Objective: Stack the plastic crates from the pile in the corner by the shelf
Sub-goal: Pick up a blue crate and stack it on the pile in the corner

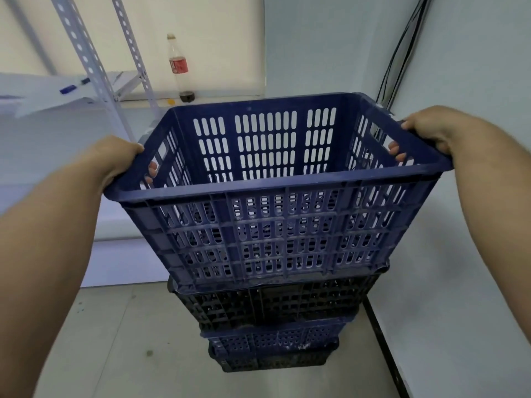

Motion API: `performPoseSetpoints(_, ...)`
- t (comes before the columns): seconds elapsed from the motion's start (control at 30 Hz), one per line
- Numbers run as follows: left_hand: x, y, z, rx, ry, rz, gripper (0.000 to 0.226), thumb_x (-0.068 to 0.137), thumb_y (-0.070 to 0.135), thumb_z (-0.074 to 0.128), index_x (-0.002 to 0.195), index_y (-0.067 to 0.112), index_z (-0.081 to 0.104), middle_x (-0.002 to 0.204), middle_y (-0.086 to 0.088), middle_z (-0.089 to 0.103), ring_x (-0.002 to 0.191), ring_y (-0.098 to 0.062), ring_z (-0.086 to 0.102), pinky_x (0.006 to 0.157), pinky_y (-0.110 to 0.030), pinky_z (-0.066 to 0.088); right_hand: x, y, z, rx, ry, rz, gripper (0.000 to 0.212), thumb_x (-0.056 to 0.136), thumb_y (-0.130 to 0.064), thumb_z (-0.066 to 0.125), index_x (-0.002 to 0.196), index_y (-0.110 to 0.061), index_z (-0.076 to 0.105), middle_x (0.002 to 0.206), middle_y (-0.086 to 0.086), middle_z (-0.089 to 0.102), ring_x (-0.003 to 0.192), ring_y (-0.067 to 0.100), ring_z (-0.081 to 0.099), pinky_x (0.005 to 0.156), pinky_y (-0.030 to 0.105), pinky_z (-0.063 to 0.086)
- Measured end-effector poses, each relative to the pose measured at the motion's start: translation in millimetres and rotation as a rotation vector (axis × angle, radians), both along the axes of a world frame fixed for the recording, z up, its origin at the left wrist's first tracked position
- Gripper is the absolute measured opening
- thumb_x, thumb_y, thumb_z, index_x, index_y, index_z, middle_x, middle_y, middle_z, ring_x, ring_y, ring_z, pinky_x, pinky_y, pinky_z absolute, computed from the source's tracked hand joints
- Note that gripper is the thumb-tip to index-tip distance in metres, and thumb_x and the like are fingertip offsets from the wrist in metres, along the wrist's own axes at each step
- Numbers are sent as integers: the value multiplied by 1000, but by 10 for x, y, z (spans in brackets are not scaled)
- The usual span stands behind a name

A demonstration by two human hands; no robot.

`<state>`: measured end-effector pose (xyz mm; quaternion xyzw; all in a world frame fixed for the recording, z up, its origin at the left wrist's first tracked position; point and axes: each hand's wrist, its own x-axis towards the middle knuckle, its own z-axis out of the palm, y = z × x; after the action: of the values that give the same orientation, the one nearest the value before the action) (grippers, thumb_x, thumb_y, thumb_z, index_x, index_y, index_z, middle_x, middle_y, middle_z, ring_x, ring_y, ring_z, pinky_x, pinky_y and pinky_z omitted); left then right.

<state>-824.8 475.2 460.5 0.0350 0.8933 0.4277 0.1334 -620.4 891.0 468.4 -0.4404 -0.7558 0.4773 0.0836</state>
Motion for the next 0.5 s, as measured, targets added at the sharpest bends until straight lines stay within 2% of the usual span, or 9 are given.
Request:
performPoseSetpoints(0.07, -14, 1, -2, 16, 8, 10, 32, 99, 11, 38, 81, -5, 58, 77, -19, 61, 61, -32, 54, 51, -34, 52, -5, 10, 0, 9, 10, 7, 36, 99, -13, 31, 122, 4, 51, 78, 17, 61, 63, 28, 60, 45, 33, 55)
performPoseSetpoints(0.1, -32, -7, -9, 16, 12, 15, 32, 98, 11, 38, 80, -6, 59, 78, -19, 63, 61, -33, 55, 58, -37, 52, -15, 43, -8, 10, 18, 11, 34, 99, -12, 30, 123, 2, 51, 80, 18, 61, 61, 29, 62, 45, 35, 55)
performPoseSetpoints(0.17, -56, -21, -9, 7, 27, 20, 32, 97, 12, 40, 80, -6, 61, 77, -19, 65, 62, -34, 58, 61, -38, 53, -23, -1, 14, 29, 36, 14, 31, 99, -11, 30, 120, 1, 50, 81, 20, 61, 61, 31, 62, 44, 36, 55)
performPoseSetpoints(0.3, -42, 0, 6, -25, 48, 6, 26, 90, 5, 46, 75, -7, 63, 83, -25, 67, 76, -38, 63, 79, -48, 53, -14, -23, 14, 57, 41, 12, 24, 99, -6, 29, 115, 1, 47, 78, 22, 59, 57, 33, 61, 37, 33, 52)
performPoseSetpoints(0.4, -65, -12, 3, -42, 48, 1, 28, 90, 6, 46, 73, -8, 64, 87, -28, 69, 75, -37, 63, 74, -44, 50, -27, -5, 9, 58, 51, 14, 22, 99, -4, 29, 112, 2, 46, 77, 23, 58, 62, 33, 56, 36, 31, 51)
performPoseSetpoints(0.5, -111, -23, 0, -68, 32, -2, 32, 91, 8, 43, 72, -7, 63, 89, -29, 69, 73, -37, 61, 76, -49, 50, -30, -22, 19, 50, 52, 23, 22, 100, -4, 29, 111, 4, 46, 77, 23, 57, 63, 32, 54, 45, 35, 51)
